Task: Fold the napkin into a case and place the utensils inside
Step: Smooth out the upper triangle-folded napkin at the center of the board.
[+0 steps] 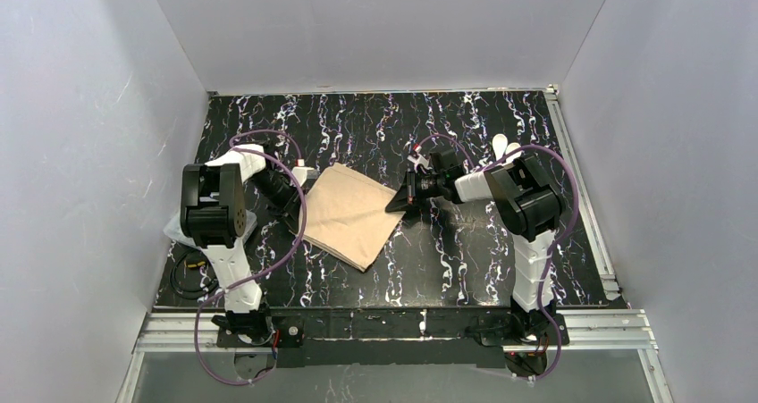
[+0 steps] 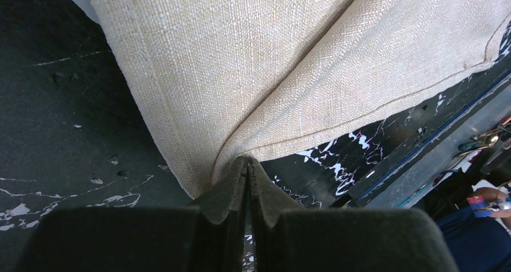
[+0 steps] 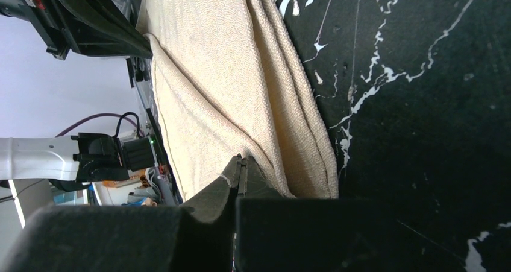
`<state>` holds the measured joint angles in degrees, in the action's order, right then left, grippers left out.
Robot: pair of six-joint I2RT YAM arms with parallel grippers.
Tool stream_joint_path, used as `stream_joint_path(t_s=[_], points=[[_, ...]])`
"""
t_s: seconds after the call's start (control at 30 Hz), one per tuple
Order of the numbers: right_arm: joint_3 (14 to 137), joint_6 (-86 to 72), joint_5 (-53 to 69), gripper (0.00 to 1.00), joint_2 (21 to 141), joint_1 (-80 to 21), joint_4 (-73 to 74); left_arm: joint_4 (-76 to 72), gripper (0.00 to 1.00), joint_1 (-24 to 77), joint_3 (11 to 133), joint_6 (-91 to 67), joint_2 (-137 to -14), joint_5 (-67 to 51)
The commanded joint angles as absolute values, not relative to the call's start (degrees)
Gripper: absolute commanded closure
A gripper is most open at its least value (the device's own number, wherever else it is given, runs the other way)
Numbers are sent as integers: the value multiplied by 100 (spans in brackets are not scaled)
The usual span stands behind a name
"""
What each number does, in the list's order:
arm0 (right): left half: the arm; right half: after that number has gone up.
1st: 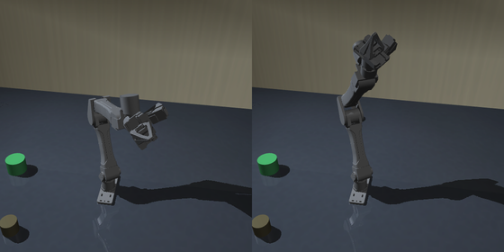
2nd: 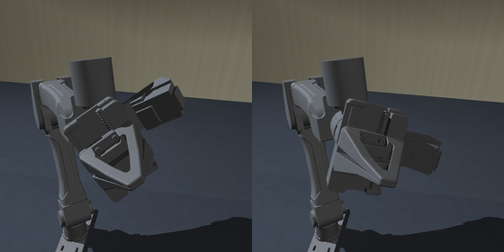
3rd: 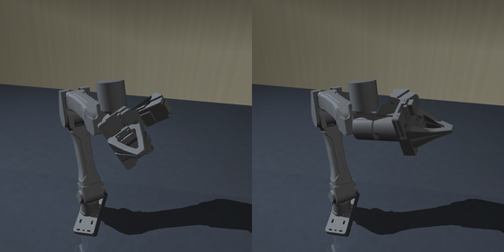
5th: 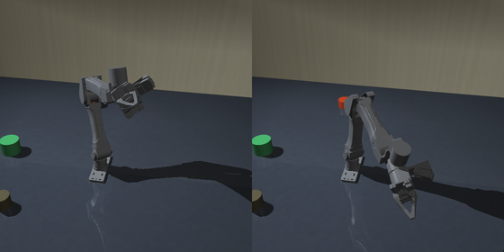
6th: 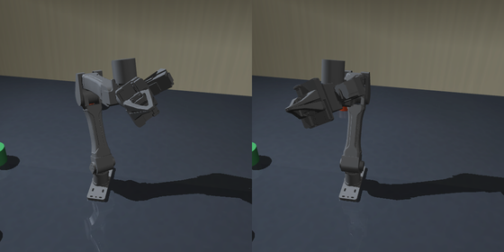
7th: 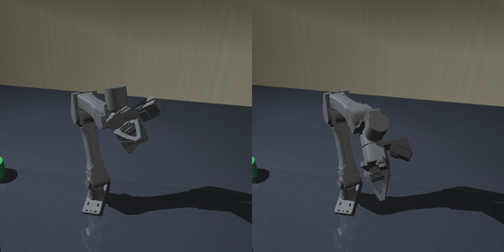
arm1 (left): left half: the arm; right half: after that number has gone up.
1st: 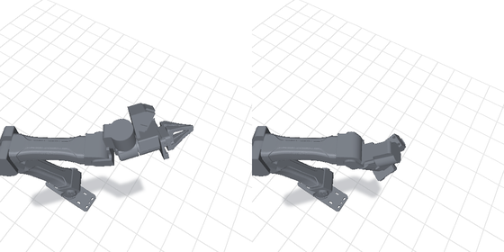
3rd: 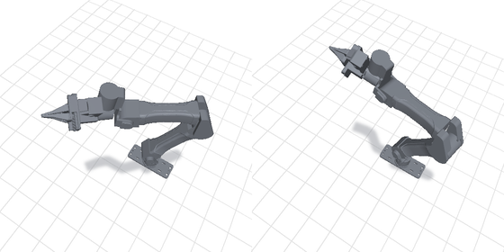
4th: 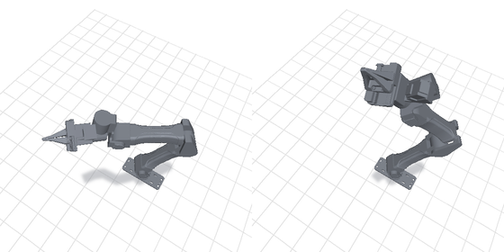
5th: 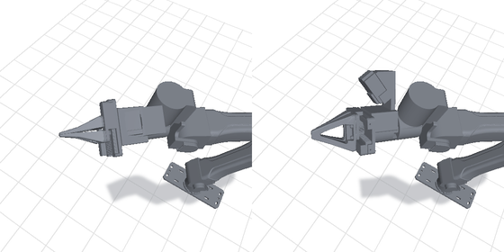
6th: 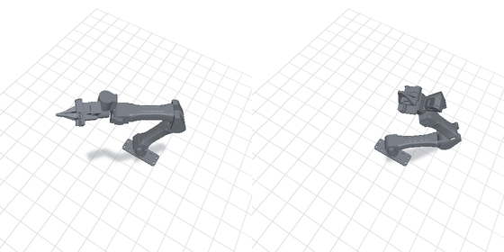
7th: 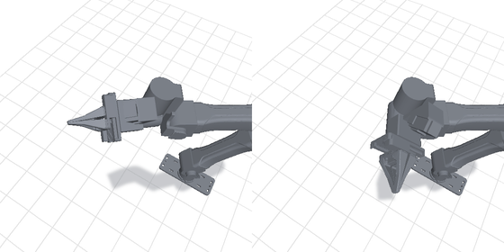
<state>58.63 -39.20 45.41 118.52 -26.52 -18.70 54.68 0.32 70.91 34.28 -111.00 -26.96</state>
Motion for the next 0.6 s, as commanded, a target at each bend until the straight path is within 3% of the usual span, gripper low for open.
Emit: stream_joint_path(t_s=[0.0, 0.37, 0.57], points=[[5682, -3743, 4271, 99, 11990, -2607, -1635, 5389, 96, 9, 7133, 3237, -11197, -2407], [5767, -3704, 4097, 99, 11986, -2594, -1572, 5322, 96, -160, 6887, 3233, -11235, -2299], [5976, -3607, 4112, 99, 11955, -2594, -1294, 5749, 92, -185, 7363, 3195, -10746, -2804]])
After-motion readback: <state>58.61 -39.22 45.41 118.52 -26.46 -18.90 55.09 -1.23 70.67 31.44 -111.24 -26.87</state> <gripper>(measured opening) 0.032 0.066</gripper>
